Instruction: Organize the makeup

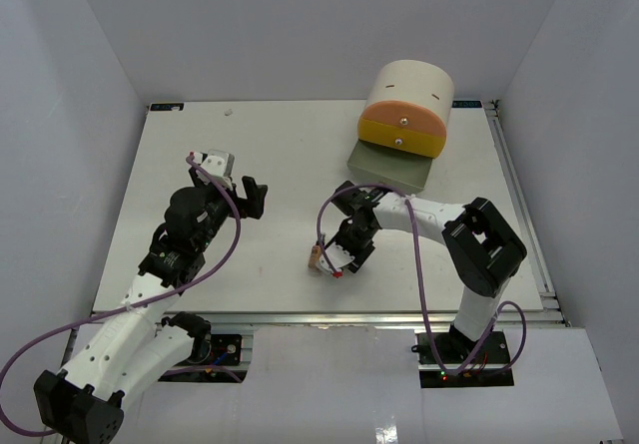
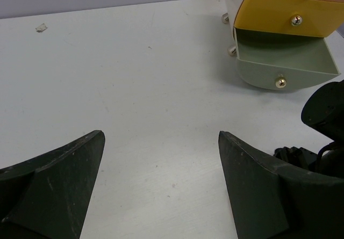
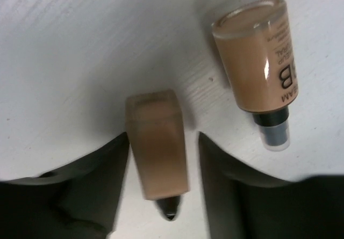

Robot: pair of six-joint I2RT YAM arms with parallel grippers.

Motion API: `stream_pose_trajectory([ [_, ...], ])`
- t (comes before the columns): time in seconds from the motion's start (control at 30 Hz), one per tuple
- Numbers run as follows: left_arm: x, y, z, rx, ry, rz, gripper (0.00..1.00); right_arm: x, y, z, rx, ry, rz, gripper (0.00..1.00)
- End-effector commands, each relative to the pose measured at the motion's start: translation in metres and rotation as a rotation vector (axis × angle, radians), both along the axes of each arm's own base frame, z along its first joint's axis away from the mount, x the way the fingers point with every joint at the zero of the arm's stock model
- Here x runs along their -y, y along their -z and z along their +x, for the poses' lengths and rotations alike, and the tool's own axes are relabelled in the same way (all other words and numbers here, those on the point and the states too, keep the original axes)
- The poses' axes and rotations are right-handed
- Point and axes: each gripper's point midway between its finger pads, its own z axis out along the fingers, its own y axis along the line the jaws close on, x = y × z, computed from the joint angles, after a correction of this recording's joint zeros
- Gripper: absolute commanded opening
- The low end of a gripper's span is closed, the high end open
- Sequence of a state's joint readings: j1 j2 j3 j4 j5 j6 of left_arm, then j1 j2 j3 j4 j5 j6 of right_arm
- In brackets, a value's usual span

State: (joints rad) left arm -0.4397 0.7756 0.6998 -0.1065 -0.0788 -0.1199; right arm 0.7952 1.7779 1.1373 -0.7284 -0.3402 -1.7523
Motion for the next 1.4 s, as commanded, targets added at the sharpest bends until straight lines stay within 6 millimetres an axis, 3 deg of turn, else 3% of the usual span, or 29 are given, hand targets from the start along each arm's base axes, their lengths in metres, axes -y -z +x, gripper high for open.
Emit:
stream_pose_trajectory([
  [0.0,-0.001,-0.002,-0.001,0.009,0.001,0.000,0.98,0.008,0.002,0.005,0.000,0.026,-0.077,0.45],
  [0.23,0.001,0.000,-0.001,0.002,0.011,-0.002,0.98,0.018,-0.005,0.000,-0.004,0.081,-0.101,0.08],
  [0.33,0.005,0.001,-0.002,0.000,0.034,-0.007,0.98,0.017,-0.028,0.003,-0.008,0.150,-0.029,0.08],
  [0.4,0.010,0.002,-0.004,-0.003,0.058,-0.009,0.98,0.007,-0.058,0.010,-0.009,0.223,0.067,0.08],
  [0.53,0.013,0.004,-0.003,-0.012,0.075,-0.011,0.98,0.008,-0.119,0.050,-0.017,0.553,0.188,0.08],
  [0.63,0.016,0.007,-0.004,-0.022,0.091,-0.009,0.98,0.027,-0.149,0.088,0.014,0.737,0.282,0.08],
  [0.73,0.023,0.008,-0.006,-0.030,0.129,-0.014,0.98,0.058,-0.164,0.131,0.114,0.937,0.339,0.13],
  [0.83,0.031,0.011,-0.009,-0.034,0.177,-0.020,0.98,0.094,-0.158,0.165,0.216,1.101,0.310,0.19],
  [0.97,0.040,0.014,-0.013,-0.048,0.234,-0.024,0.98,0.125,-0.150,0.196,0.257,1.236,0.291,0.21],
  [1.1,0.049,0.021,-0.015,-0.071,0.283,-0.026,0.98,0.143,-0.139,0.213,0.287,1.305,0.277,0.29],
  [1.37,0.075,0.042,-0.026,-0.157,0.437,-0.061,0.98,0.151,-0.129,0.225,0.299,1.352,0.276,0.62],
])
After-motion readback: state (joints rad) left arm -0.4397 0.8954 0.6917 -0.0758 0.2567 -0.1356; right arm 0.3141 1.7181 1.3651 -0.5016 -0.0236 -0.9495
